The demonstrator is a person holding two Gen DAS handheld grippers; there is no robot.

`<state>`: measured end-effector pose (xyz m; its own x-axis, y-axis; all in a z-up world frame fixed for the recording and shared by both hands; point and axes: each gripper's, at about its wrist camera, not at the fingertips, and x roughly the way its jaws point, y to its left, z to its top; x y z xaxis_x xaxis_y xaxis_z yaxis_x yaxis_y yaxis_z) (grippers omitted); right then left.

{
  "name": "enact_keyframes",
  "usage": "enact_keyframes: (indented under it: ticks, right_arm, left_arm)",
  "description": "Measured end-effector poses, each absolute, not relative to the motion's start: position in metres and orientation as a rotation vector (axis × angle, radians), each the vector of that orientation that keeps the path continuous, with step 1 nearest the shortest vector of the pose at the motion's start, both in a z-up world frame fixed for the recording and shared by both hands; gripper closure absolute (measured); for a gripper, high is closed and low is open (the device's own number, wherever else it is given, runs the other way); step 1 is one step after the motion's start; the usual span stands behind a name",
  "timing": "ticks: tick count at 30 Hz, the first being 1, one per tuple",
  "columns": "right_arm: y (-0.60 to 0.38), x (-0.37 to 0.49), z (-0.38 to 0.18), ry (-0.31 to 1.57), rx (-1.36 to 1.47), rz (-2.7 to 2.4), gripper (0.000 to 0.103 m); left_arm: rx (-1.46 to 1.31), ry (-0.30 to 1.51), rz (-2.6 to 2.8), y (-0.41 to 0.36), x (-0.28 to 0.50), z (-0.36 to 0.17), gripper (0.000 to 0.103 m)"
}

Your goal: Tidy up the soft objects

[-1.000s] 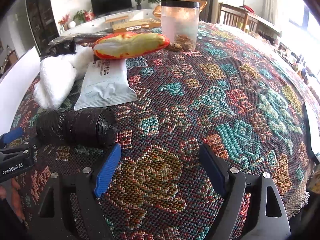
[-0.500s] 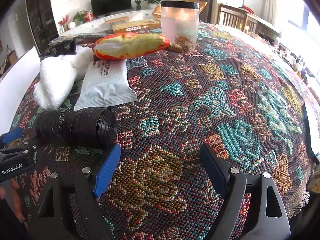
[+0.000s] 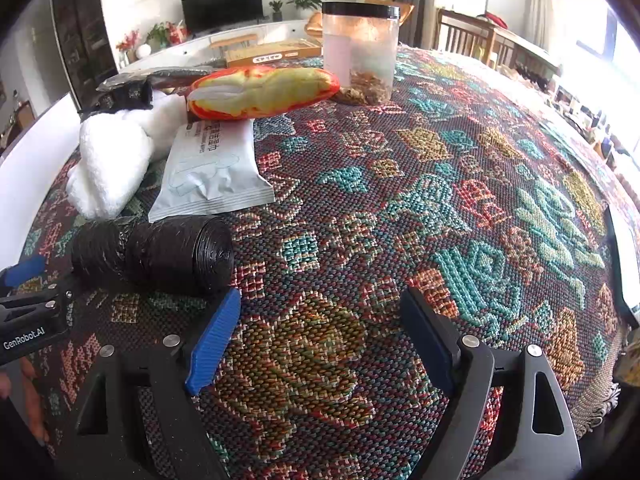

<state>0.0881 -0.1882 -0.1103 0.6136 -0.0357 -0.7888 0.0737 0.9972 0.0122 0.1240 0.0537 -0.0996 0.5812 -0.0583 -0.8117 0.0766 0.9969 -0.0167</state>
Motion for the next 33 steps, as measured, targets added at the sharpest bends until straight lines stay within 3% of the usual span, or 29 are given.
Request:
enact_keyframes:
  ticks: [33]
  right_arm:
    - [-0.1882,0.088,-0.112,0.905,0.043,-0.063,0.018]
  left_arm:
    - [0.051,0.965,-0.106,0.0561,0.1194,-0.0983,0.0]
